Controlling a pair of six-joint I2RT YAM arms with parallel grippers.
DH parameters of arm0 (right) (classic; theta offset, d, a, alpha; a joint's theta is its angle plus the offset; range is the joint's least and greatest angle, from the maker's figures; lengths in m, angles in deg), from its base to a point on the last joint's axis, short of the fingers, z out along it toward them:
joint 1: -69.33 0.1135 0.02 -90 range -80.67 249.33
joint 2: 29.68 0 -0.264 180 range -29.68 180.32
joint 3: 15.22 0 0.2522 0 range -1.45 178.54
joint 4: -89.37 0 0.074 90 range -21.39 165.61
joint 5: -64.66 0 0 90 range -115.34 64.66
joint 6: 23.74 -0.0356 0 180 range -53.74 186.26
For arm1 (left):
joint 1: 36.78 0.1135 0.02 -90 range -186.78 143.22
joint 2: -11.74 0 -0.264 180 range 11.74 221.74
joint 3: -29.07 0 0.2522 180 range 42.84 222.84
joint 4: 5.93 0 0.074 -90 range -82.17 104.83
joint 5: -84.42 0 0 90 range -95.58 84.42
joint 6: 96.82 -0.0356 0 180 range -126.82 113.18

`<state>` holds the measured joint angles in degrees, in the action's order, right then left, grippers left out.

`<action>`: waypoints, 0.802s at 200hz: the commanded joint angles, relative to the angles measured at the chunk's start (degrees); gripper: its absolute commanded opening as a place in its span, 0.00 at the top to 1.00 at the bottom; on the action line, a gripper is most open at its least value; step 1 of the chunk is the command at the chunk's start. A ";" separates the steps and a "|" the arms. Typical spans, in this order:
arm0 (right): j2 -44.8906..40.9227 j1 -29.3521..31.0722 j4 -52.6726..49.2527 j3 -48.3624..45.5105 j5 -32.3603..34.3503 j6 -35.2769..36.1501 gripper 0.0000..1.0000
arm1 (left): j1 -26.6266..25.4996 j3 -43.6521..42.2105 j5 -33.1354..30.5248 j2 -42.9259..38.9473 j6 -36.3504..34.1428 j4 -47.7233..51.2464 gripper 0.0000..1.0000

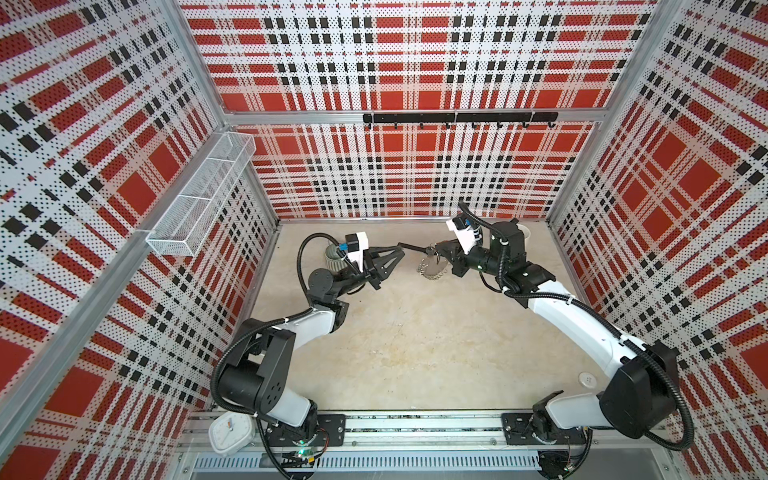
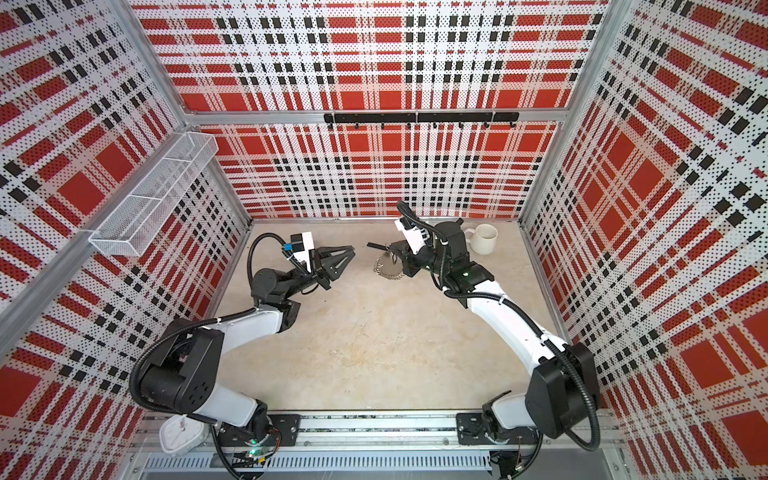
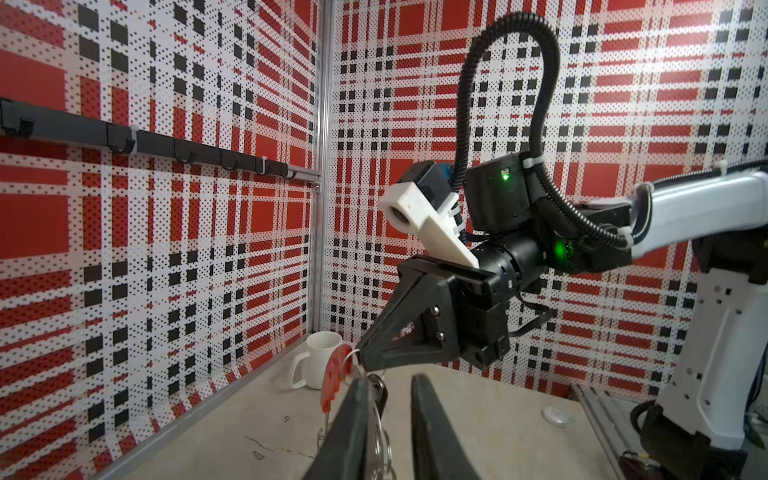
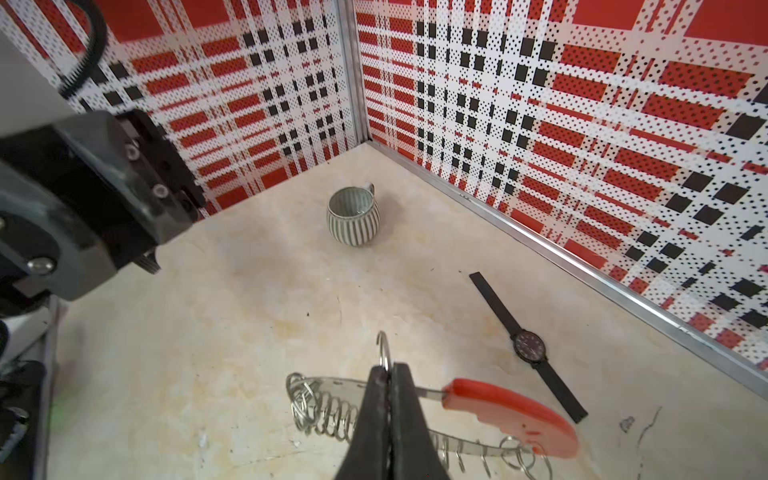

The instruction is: Put the keys on the keyring

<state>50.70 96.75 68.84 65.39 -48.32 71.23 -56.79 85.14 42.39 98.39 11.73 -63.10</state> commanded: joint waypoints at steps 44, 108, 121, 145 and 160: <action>-3.12 2.61 2.85 -4.13 0.02 9.27 1.00 | -2.96 6.81 0.26 -2.19 -22.11 28.09 0.80; -2.94 3.86 2.63 -3.57 -1.80 8.06 1.00 | -4.99 10.92 0.45 -1.42 -27.45 38.57 0.79; -3.03 3.96 2.63 -3.59 -1.93 7.95 1.00 | -4.92 11.34 0.16 -1.21 -27.83 39.76 0.79; -3.43 4.05 2.76 -3.72 -1.98 7.77 1.00 | -4.86 11.67 0.25 -0.78 -28.02 40.53 0.79; -3.73 4.05 2.89 -3.90 -1.97 7.77 1.00 | -4.76 11.79 0.39 -0.71 -28.03 41.00 0.78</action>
<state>49.71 100.34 69.06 60.87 -48.91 78.22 -61.58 95.30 42.28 97.43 -14.87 -24.77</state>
